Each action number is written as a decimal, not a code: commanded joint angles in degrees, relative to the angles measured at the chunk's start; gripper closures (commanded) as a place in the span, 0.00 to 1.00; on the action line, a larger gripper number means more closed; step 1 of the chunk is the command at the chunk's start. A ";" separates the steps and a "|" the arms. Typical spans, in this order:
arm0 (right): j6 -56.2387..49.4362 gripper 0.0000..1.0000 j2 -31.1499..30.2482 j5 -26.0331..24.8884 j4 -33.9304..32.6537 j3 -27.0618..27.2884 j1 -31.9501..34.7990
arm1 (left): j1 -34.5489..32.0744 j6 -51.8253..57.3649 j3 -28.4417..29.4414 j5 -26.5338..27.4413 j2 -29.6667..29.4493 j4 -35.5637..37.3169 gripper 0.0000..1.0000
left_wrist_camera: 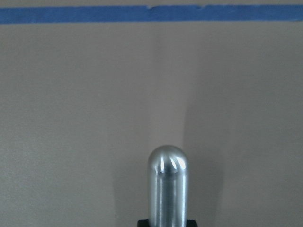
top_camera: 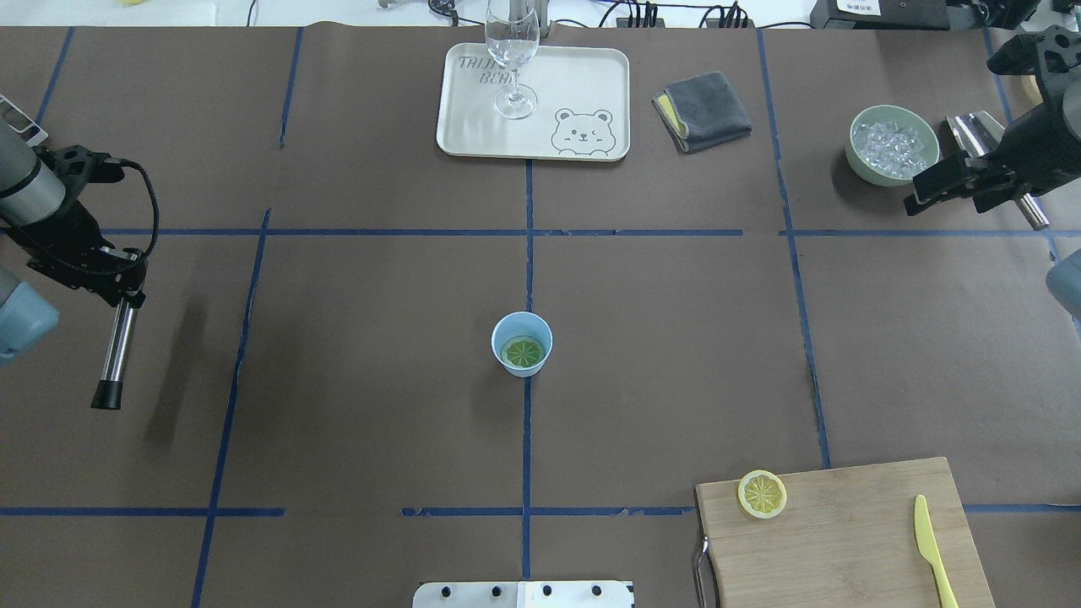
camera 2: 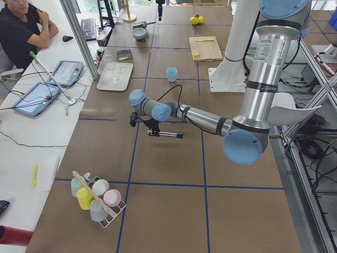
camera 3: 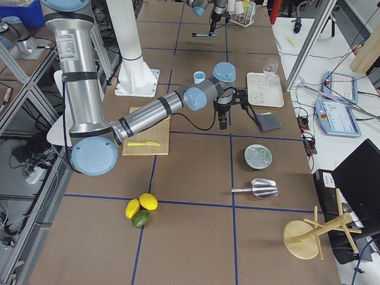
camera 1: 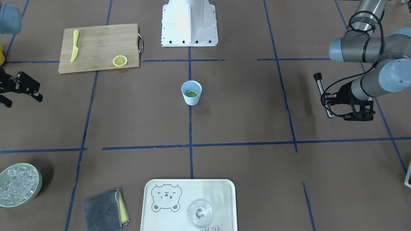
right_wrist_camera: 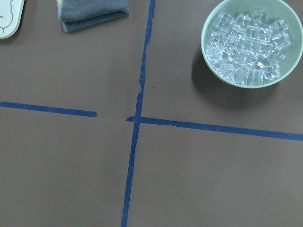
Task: Squeeze lemon into cup
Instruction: 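Lift the muddler and carry it over the blue cup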
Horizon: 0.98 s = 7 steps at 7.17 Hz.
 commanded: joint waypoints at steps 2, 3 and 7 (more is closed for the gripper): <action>0.33 0.00 -0.88 -0.26 -0.13 0.71 0.26 | -0.53 -0.34 -8.62 10.53 -11.58 5.48 1.00; -0.02 0.00 -2.98 -0.18 0.13 0.54 0.96 | -0.44 -0.43 -11.34 10.92 -13.02 5.23 1.00; -10.96 0.00 -8.44 -0.97 0.40 -1.38 4.20 | 4.89 -20.87 -15.42 11.53 -13.56 -20.02 1.00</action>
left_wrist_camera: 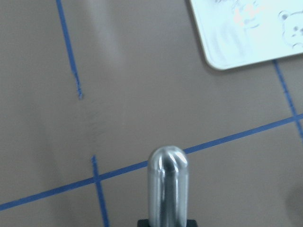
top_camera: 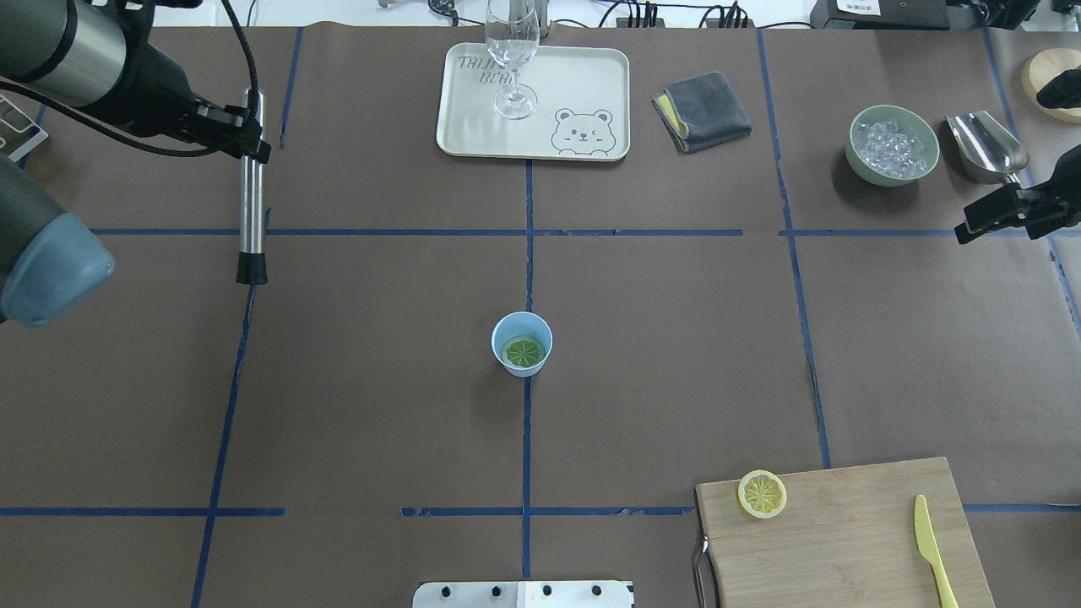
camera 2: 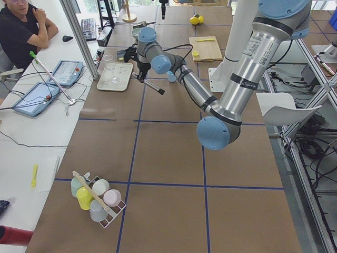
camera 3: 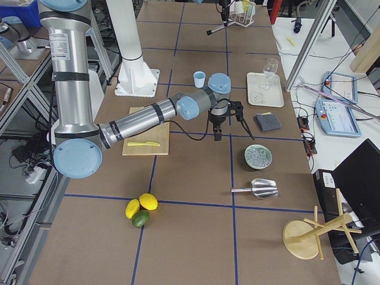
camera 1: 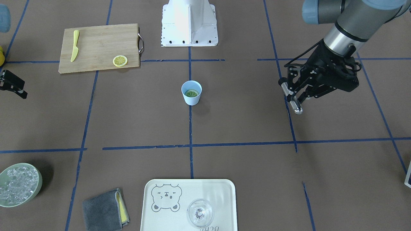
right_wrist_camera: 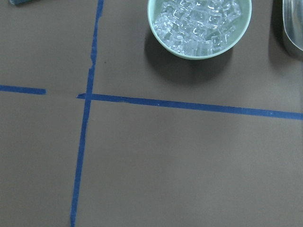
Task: Squeeze lemon into cup
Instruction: 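Lift the muddler and carry it over the blue cup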
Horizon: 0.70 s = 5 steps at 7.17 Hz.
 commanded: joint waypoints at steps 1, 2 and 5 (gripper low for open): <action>-10.51 0.00 -2.08 0.24 -0.01 -4.07 4.28 | 3.35 -7.15 -0.50 1.36 -0.28 -13.81 1.00; -14.92 0.00 -2.00 0.68 -0.10 -6.37 6.83 | 4.57 -7.15 -1.98 5.20 -0.28 -16.11 1.00; -25.30 0.00 -2.09 1.56 -0.10 -12.95 12.38 | 13.67 -10.14 -4.44 21.06 1.64 -25.09 1.00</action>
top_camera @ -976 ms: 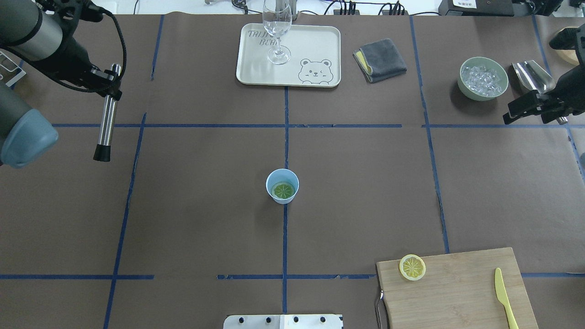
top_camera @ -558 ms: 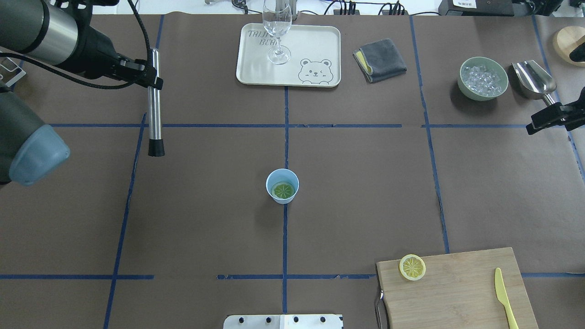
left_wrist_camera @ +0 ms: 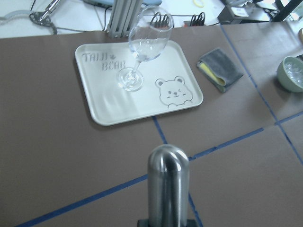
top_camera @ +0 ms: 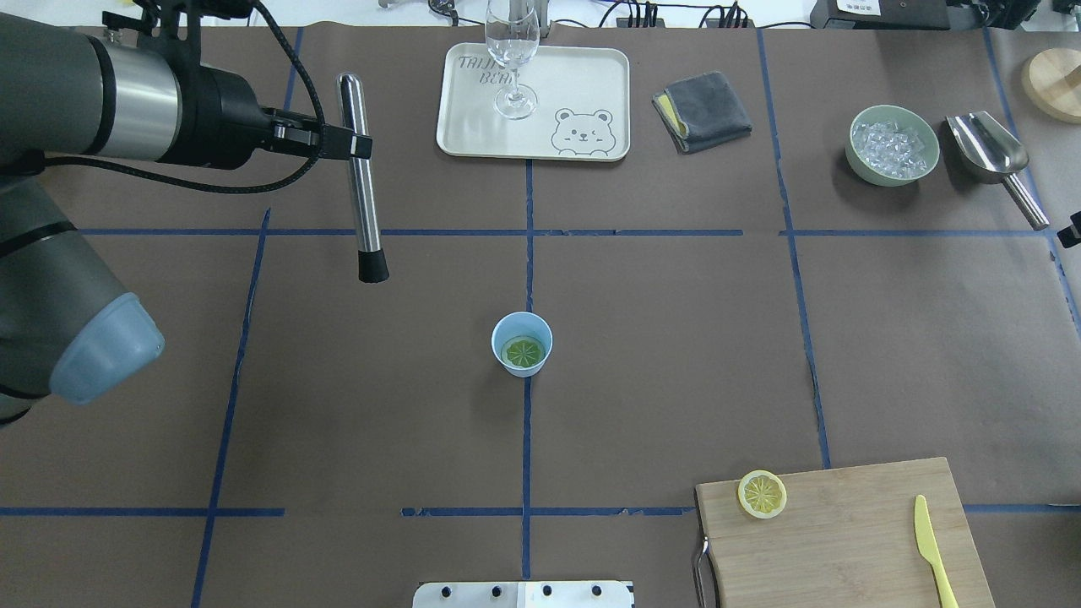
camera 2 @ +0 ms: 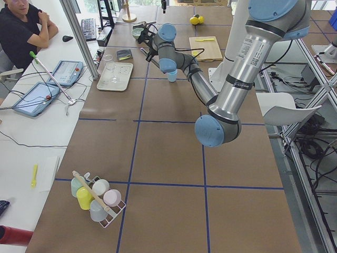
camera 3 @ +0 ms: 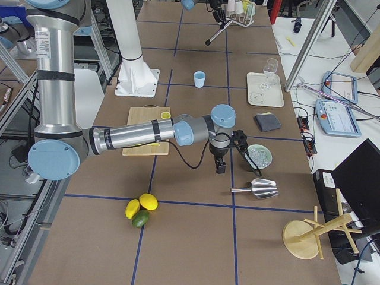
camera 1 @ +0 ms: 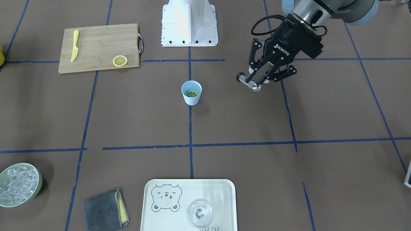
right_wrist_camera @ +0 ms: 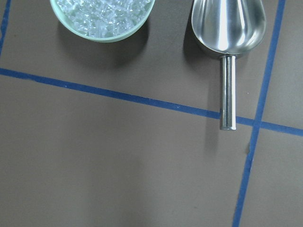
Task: Squeeze lemon into cup
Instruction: 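Lift the muddler and carry it over the blue cup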
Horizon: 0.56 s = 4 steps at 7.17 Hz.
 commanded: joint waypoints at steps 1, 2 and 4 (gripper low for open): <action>-6.78 0.00 0.16 2.43 0.08 -6.30 4.20 | 11.49 -2.72 -1.72 17.68 1.43 -5.25 1.00; -9.84 0.00 -0.10 3.67 0.08 -7.90 6.30 | 17.30 -6.48 -1.54 26.22 1.26 -7.28 1.00; -10.31 0.00 -0.98 5.70 0.08 -8.44 7.73 | 20.60 -6.70 -1.54 32.08 0.82 -7.21 1.00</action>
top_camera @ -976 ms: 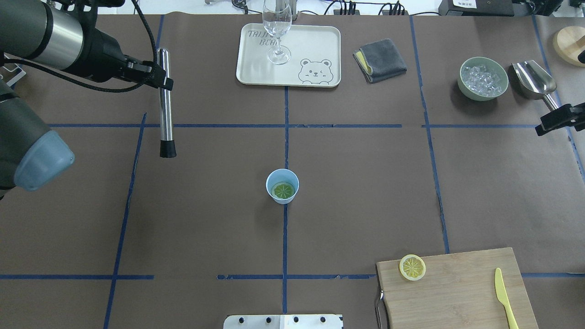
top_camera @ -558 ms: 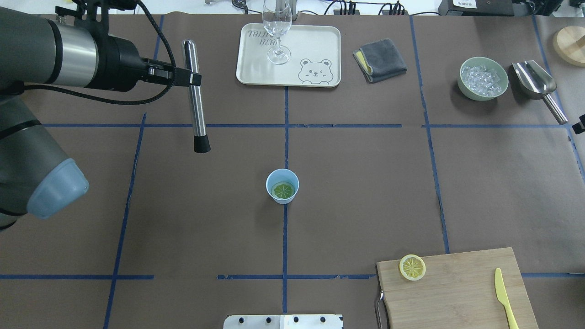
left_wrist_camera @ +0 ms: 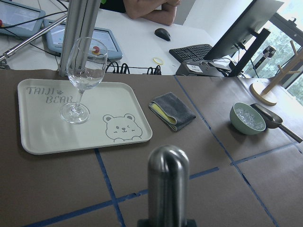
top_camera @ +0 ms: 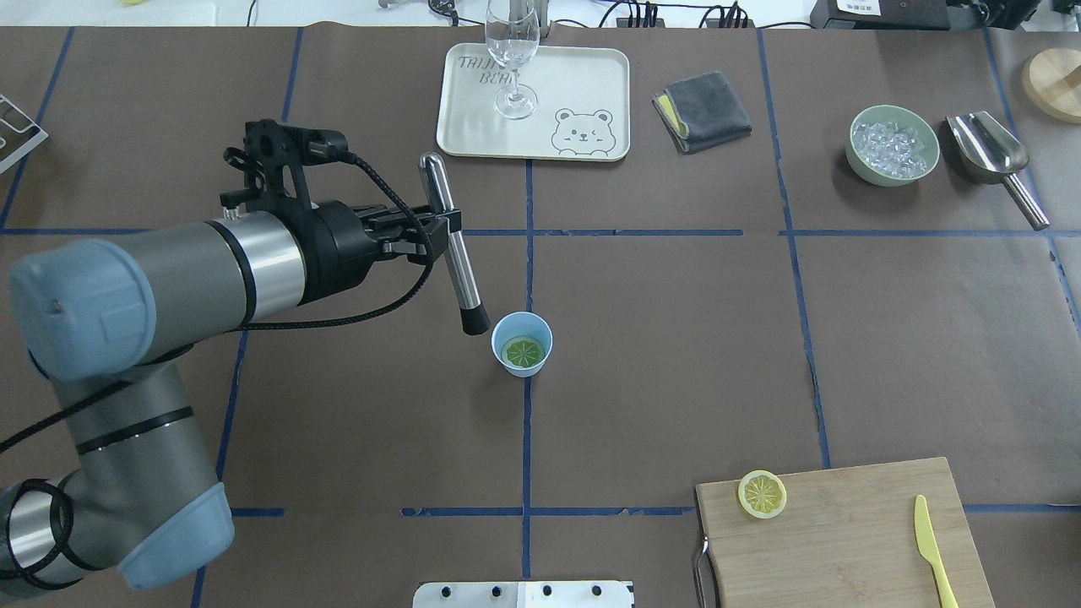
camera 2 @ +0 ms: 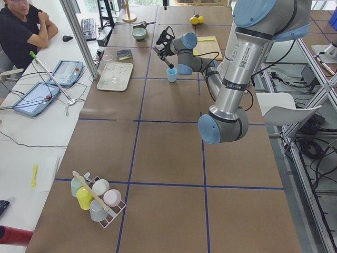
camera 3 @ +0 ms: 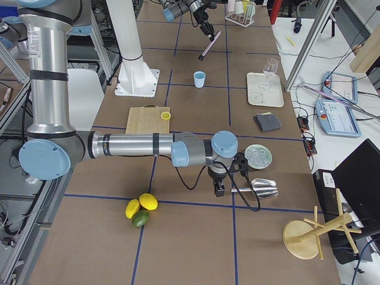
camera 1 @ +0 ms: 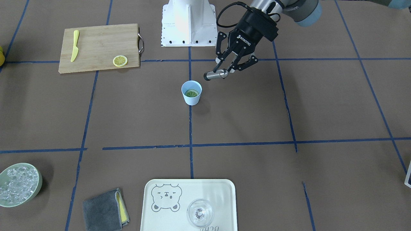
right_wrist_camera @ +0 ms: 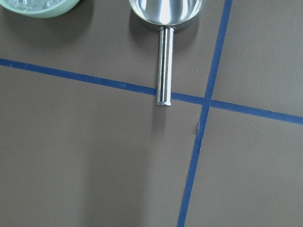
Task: Squeeze lemon into cup
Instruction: 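Lift the muddler and carry it over the blue cup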
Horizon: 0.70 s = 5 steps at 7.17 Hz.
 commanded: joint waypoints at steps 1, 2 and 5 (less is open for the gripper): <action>-0.69 0.00 -0.59 1.70 0.00 -0.11 0.95 | 2.90 -0.23 1.68 5.08 -0.81 -0.20 1.00; -0.69 0.00 -0.68 2.49 0.00 -0.02 0.95 | 4.73 -0.05 3.00 9.09 -2.90 -0.20 1.00; -0.69 0.00 -0.59 2.58 0.00 -0.02 0.95 | 6.15 1.18 4.33 12.21 -5.47 -0.03 1.00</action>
